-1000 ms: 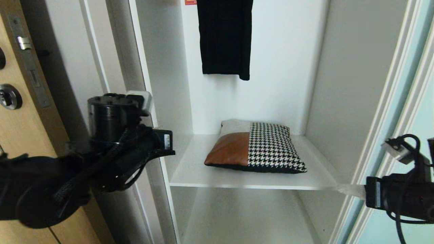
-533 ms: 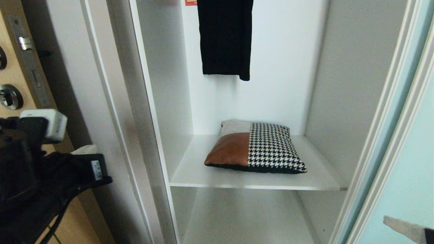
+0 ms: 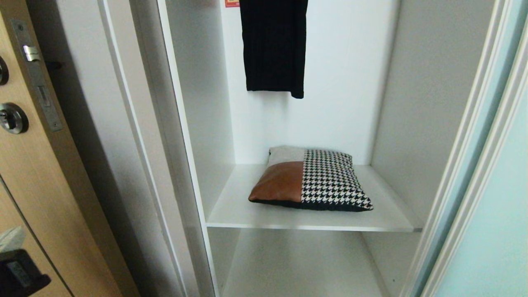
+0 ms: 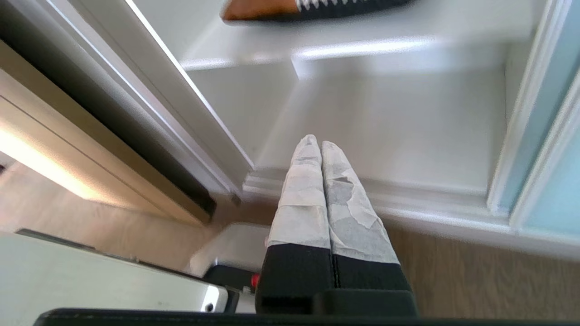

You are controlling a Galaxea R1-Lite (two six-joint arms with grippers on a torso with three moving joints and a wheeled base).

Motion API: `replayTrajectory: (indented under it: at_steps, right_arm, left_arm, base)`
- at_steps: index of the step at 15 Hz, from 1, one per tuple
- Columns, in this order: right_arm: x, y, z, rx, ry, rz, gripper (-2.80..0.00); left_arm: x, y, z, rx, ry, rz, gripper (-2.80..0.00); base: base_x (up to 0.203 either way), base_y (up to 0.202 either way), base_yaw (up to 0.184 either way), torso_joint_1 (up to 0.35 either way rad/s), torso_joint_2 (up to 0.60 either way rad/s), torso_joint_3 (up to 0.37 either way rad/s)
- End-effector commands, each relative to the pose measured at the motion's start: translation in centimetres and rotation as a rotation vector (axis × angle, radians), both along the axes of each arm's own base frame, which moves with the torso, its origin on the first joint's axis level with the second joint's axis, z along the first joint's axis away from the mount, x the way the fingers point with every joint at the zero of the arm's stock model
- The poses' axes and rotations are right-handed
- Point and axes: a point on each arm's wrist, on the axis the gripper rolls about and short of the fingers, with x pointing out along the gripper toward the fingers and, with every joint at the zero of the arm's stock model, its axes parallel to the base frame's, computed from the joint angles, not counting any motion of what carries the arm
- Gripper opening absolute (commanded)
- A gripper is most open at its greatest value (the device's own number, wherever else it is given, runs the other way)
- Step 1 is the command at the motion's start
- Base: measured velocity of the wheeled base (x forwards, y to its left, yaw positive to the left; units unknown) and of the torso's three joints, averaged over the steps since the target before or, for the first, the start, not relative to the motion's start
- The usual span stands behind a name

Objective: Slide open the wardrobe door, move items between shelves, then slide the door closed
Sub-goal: Place the pillow on the higher shelf, then close the door

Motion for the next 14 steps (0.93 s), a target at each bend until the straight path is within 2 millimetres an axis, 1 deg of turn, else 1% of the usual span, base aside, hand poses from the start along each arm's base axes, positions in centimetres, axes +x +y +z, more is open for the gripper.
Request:
replayTrajectory:
  at_steps: [1, 5, 6, 8, 10, 12, 14]
  right_arm:
    - [-1.0, -0.2, -0.5, 0.015, -0.058, -0.005, -2.8]
    - [-1.1, -0.1, -0.7, 0.022, -0.056, -0.001, -2.8]
    - [-1.1, -0.1, -0.7, 0.023, -0.055, 0.001, -2.8]
    - [-1.0, -0.1, -0.9, 0.022, -0.05, -0.005, -2.8]
    - [-1.0, -0.1, -0.9, 0.017, -0.053, 0.003, -2.8]
    - [-1.0, -0.1, -0.8, 0.016, -0.06, 0.004, -2.8]
    - [-0.9, -0.1, -0.6, 0.021, -0.085, 0.001, -2.8]
  left_arm:
    - [-3.5, 1.1, -1.3, -0.015, -0.08, 0.066, -2.8]
    - [-7.6, 1.8, -4.7, -0.02, -0.139, 0.12, -2.8]
    - [-8.4, 1.7, -5.6, -0.017, -0.137, 0.111, -2.8]
    - [-9.3, 1.6, -6.8, -0.05, -0.147, 0.069, -2.8]
    - [-9.6, 1.4, -7.3, -0.084, -0.16, -0.039, -2.8]
    - [-10.4, 1.1, -7.7, -0.066, -0.198, -0.19, -2.8]
    - [-10.9, 0.8, -8.2, -0.054, -0.16, -0.317, -2.8]
  base:
    - [0.0, 0.0, 0.0, 0.0, 0.0, 0.0]
    - [0.0, 0.0, 0.0, 0.0, 0.0, 0.0]
    - [0.0, 0.0, 0.0, 0.0, 0.0, 0.0]
    - [0.0, 0.0, 0.0, 0.0, 0.0, 0.0]
    - [0.0, 0.0, 0.0, 0.0, 0.0, 0.0]
    - [0.0, 0.0, 0.0, 0.0, 0.0, 0.0]
    - [0.0, 0.0, 0.0, 0.0, 0.0, 0.0]
